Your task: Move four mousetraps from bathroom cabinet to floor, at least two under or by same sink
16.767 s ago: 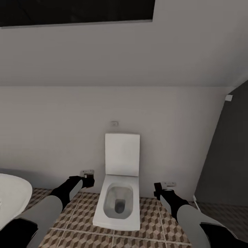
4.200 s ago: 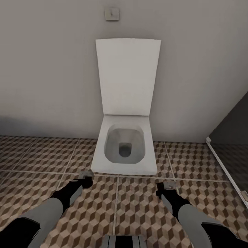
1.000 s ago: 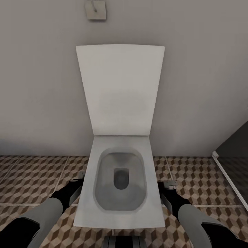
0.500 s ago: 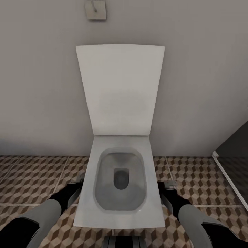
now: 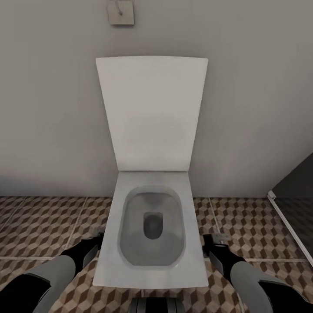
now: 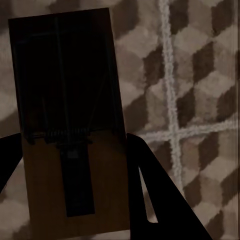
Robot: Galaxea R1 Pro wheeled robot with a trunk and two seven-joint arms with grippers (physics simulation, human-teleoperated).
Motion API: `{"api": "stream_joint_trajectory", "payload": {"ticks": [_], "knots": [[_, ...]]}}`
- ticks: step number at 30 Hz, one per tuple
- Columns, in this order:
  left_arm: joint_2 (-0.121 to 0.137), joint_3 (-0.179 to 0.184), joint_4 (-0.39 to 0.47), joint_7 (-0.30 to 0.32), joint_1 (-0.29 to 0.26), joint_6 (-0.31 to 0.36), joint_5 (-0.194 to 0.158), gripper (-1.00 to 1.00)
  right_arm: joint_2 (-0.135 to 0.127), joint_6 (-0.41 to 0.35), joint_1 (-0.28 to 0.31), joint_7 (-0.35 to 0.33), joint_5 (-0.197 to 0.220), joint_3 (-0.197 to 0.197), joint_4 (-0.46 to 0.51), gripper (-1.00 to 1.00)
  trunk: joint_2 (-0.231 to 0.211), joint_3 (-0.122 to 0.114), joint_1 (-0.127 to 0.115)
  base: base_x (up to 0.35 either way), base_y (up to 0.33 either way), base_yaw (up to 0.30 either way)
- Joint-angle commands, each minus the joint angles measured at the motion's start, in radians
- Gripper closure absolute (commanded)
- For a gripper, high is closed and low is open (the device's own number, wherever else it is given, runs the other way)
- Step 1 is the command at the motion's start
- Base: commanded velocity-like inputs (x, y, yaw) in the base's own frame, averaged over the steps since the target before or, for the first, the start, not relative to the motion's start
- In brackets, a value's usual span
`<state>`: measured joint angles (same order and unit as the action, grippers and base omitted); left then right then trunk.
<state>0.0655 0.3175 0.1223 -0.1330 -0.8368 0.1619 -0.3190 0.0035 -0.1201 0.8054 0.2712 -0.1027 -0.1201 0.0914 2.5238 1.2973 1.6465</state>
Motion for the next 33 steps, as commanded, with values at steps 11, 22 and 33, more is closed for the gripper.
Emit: {"api": "stream_joint_trajectory", "payload": {"ticks": [11, 22, 33], "knots": [[-0.004, 0.011, 0.0, -0.008, -0.001, -0.004, -0.005, 1.0, -0.008, 0.003, 0.0, 0.002, -0.006, -0.009, -0.002, 1.0, 0.0, 0.001, 0.0, 0.0, 0.0, 0.0], [-0.008, 0.008, 0.0, -0.007, -0.001, -0.001, -0.009, 1.0, -0.01, 0.005, 0.0, 0.002, -0.007, -0.009, -0.002, 1.0, 0.0, 0.005, 0.0, 0.0, 0.0, 0.0], [-0.004, 0.008, 0.0, -0.005, -0.001, 0.001, -0.008, 1.0, -0.01, 0.005, 0.0, 0.001, -0.006, -0.009, -0.002, 1.0, 0.003, 0.047, 0.005, 0.0, 0.0, 0.0]]}}
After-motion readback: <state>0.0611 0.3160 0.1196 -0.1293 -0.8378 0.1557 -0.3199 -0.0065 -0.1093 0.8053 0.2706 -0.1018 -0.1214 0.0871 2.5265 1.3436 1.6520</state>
